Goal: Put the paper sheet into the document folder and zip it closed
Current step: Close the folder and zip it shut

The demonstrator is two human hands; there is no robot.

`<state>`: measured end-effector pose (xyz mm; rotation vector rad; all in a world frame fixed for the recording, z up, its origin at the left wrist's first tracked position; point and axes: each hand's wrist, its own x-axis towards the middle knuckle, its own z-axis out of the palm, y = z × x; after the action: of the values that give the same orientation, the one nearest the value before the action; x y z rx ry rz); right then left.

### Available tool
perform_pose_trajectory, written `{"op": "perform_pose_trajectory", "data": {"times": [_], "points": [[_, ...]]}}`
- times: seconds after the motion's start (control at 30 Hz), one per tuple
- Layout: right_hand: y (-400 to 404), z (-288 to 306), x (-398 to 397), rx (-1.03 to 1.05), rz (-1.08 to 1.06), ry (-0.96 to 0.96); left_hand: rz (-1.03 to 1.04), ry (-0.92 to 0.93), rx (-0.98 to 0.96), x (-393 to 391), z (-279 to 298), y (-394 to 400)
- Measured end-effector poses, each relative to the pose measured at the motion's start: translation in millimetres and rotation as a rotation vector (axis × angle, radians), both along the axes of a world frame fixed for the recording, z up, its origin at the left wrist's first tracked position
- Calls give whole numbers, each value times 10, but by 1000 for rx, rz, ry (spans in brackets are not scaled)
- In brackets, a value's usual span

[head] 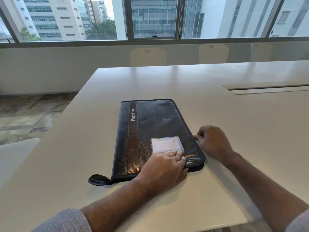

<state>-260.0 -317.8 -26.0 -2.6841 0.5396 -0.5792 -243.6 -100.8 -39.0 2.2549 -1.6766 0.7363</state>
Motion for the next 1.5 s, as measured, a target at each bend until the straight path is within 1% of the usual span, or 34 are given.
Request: {"op": "perform_pose_trajectory", "data": {"times": [0.4,0.7,0.8,0.87,1.0,1.07,1.13,1.23,1.37,1.5], "points": [[-50,-17,274,-9,-23,-9,9,4,3,-4,-5,-2],[-84,-5,508,35,-37,-1,13,36,10,-6,-17,-6],[-93,-9,593,66,-42,-2,9,64,5,-7,-21,-6],[-105,-29,622,71,-32,-22,19,125,0,-8,3,-7],[-157,-103,609,119,6,-75,144,313,58,5,136,-15],[-182,-126,610,139,11,-82,229,350,85,92,215,-22],[-196,-134,618,143,18,-88,282,349,37,260,287,-18],[-208,-141,620,150,38,-95,355,394,-41,652,338,39],[-220,-147,618,149,50,-93,515,465,151,1218,250,100],[-233,-148,610,156,84,-93,630,546,189,1503,141,90]]}}
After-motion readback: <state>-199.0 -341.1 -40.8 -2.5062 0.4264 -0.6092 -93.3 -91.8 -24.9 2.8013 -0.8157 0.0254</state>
